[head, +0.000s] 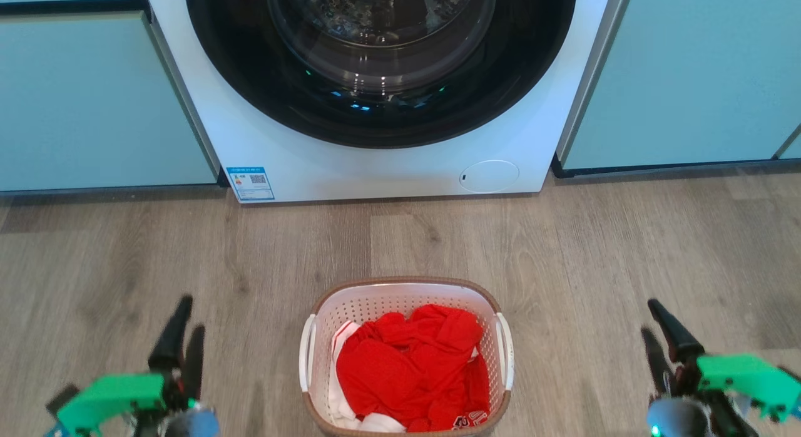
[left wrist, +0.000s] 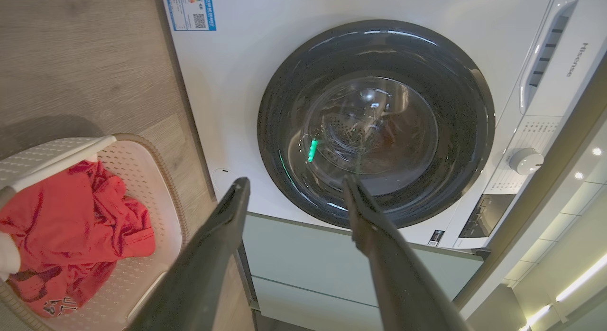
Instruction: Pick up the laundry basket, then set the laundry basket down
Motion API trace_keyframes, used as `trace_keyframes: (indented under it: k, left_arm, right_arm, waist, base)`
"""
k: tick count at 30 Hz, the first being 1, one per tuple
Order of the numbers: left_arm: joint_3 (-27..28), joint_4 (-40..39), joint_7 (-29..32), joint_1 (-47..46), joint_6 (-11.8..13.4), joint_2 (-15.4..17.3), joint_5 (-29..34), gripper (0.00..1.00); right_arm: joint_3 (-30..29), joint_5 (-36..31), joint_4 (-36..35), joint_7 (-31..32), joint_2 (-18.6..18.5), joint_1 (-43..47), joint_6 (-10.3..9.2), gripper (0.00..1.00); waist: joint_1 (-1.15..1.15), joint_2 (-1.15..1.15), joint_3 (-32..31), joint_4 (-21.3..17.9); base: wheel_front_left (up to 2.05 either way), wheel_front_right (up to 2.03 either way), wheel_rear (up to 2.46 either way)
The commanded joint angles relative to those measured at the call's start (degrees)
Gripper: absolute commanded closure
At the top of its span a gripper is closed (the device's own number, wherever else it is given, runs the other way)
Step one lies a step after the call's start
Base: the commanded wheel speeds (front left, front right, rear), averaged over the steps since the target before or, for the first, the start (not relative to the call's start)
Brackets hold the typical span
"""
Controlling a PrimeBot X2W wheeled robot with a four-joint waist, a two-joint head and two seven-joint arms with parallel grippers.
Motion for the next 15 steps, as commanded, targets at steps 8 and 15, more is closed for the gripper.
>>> trace_keyframes:
  k: [8, 15]
  left_arm:
    - [-0.3, -1.6, -1.5, -1.5, 0.0, 0.1, 1.2, 0.0]
    - [-0.3, -1.7, -2.6, -1.9, -0.1, 0.2, 2.6, 0.0]
  right_arm:
    - [-0.2, -1.4, -2.1, -1.4, -0.2, -0.8, 0.03, 0.0]
    - [-0.7, -3.1, -2.6, -2.6, -0.2, -0.9, 0.05, 0.0]
  waist:
    - [0.0, 0.0, -0.1, 0.0]
    - [0.0, 0.0, -0.3, 0.0]
  base:
    - [0.0, 0.0, 0.0]
    - [0.0, 0.0, 0.0]
